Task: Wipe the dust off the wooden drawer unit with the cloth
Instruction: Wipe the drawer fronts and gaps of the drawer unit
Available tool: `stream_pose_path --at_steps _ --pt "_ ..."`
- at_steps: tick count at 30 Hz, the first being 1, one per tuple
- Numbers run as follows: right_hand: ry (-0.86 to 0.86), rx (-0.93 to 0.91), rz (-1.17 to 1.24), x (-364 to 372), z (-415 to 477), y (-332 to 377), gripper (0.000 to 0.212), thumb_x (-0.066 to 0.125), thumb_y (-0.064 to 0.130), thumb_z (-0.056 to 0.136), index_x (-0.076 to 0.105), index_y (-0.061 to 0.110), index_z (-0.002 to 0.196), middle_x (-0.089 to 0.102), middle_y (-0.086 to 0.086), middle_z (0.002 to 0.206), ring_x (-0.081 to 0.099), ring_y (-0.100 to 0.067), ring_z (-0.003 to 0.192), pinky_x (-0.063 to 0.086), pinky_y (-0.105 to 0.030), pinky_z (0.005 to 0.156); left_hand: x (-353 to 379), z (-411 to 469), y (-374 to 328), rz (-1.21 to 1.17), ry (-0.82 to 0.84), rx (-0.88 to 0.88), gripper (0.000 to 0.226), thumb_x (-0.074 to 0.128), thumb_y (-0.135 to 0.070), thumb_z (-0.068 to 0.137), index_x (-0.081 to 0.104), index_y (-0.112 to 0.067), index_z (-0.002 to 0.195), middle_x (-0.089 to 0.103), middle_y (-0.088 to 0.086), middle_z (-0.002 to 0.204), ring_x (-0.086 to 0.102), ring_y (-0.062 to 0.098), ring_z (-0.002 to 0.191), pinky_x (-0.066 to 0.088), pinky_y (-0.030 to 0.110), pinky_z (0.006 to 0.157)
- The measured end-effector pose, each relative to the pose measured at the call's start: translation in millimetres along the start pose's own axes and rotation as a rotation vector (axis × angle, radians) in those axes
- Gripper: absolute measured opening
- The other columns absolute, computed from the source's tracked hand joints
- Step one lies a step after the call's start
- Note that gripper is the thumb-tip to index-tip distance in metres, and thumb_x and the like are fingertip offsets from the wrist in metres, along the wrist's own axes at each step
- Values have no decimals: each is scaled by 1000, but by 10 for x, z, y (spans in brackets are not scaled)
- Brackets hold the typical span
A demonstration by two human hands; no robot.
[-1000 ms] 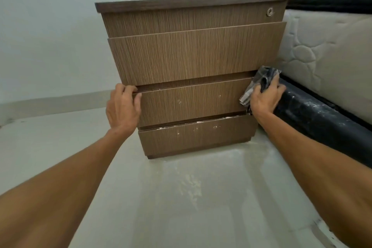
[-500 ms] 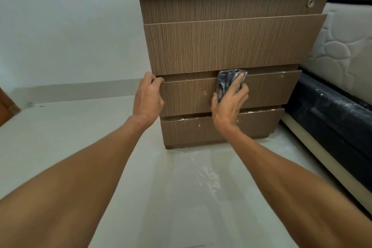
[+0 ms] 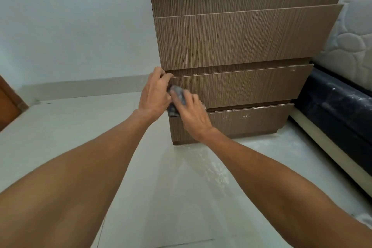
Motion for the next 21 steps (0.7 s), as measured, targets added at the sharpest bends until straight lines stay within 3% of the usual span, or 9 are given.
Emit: stream_pose_path --at_steps 4,7,11,14,17,21 --pt "270 -305 -82 -12 -216 25 68 57 0 82 37 16 146 49 -17 124 45 -31 94 45 -43 72 0 -83 -44 11 -65 -26 41 51 10 87 54 -4 126 48 12 116 52 28 100 52 39 80" --pt "226 -392 -125 -120 -266 2 64 45 4 84 37 19 146 50 -16 122 47 -32 93 43 -43 71 29 -200 -36 -5 -107 -93 32 46 7 90 51 -6 119 50 12 117 55 28 97 52 40 75" --pt "121 -433 -200 -189 -45 -90 47 49 12 89 46 18 135 53 -16 123 50 -32 98 45 -44 78 86 -271 -44 66 -49 -107 39 58 2 85 50 -5 123 50 15 121 53 29 103 50 40 78" --pt "170 -497 -300 -181 87 -183 43 59 17 86 49 20 128 53 -14 126 50 -32 104 44 -45 78 136 -261 -86 177 7 -47 47 66 0 80 52 -5 124 51 15 118 53 32 100 49 40 77" --pt "253 -521 -395 -215 17 -355 53 63 23 86 46 26 136 48 -11 134 42 -30 113 43 -45 83 247 -285 -156 323 48 96 50 74 -1 73 55 -6 120 53 15 116 54 31 100 48 39 75" --pt "260 -487 -416 -361 -185 -758 66 65 21 85 36 28 145 44 -12 135 42 -30 115 44 -45 86 389 -262 -310 451 85 245 59 75 1 70 53 -6 124 51 18 130 49 34 121 45 42 88"
Point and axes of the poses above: each hand's wrist, its own z-axis towards the middle knuckle, its own x-axis out of the palm, y = z × x, the point moved 2 cm from there along z, towards the middle knuckle
